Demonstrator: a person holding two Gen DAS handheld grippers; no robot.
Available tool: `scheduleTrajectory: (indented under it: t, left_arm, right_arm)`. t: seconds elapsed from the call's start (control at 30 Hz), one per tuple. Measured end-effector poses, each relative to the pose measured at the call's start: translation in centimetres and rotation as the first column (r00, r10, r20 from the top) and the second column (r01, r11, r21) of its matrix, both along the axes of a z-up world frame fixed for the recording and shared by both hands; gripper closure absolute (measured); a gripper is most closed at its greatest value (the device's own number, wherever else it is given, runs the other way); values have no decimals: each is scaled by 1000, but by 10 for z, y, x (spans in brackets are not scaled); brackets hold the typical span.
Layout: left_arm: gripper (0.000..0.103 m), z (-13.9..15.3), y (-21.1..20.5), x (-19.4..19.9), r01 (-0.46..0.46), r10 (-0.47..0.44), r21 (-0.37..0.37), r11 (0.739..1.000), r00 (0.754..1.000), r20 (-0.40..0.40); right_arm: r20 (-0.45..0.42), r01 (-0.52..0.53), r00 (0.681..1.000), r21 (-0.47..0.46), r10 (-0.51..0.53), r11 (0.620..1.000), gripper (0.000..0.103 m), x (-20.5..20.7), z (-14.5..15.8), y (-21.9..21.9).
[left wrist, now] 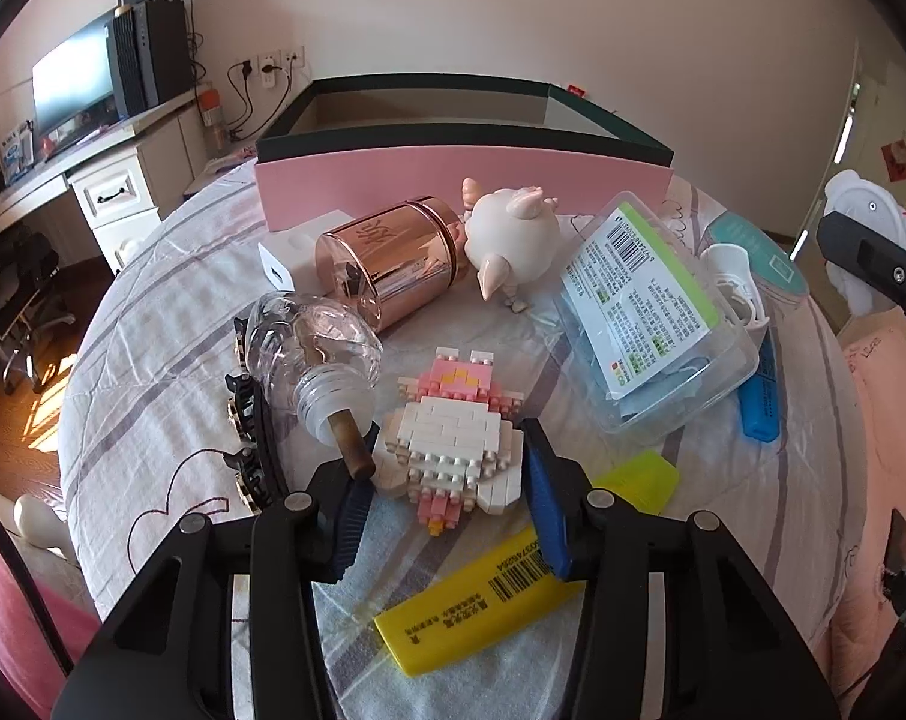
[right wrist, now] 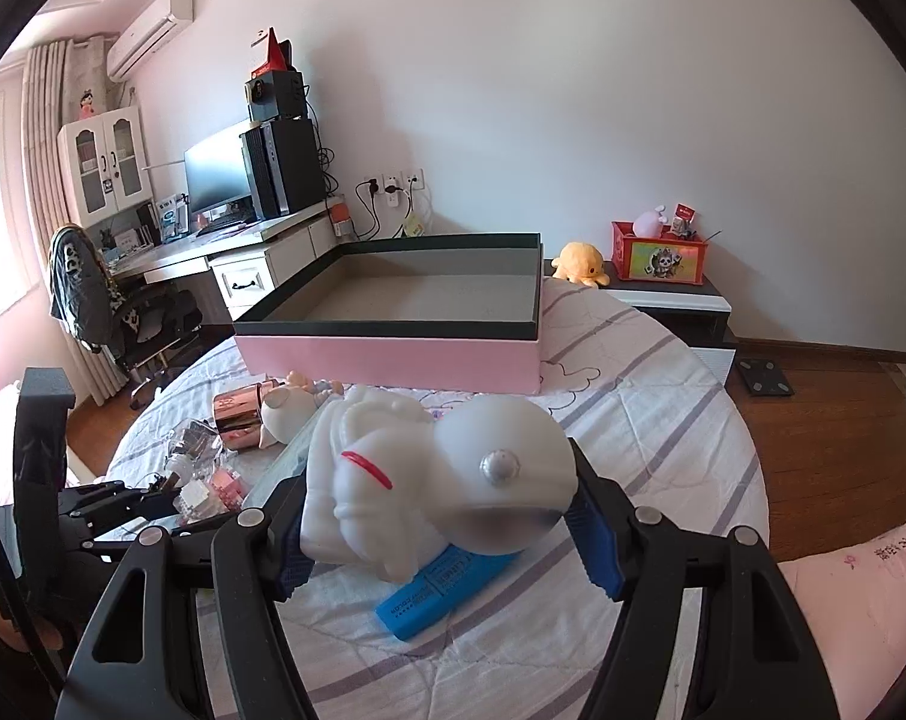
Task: Organize rigid objects
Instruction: 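Lower both figures into the pink box and open both grippers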
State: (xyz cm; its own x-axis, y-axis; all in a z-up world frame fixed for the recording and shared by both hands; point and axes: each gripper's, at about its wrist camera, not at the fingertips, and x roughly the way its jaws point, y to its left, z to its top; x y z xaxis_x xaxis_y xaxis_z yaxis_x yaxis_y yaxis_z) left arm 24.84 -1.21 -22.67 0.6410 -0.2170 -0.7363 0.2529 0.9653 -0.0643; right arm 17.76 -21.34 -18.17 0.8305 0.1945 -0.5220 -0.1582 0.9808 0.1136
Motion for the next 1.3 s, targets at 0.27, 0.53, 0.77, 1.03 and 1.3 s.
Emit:
scheduleTrajectory:
  t: [0.27,0.53,0.77,1.03,1.3]
  left_arm:
    - [56,35,13,3,29,-25,-87,996,998,52]
    - [56,80,22,45,61,-44,-142,988,992,116]
    - [56,93,11,124,22,-8,-148,989,996,94]
    - [56,63,-6,191,-9,8,-89,996,1000,-11]
    - [35,57,10,193,-74,71,-106,992,997,-32]
  right_arm:
    - [38,-48,998,-30,49,998,32,28,24,10]
    - [0,-85,996,-38,85,996,32,89,35,21]
    - [-125,-88,989,-59,80,994,32,156,18,32]
    - [-242,-65,969,-64,48,996,32,195,-12,36]
    - [-255,-23,967,-19,17,1000,23,194,-9,29]
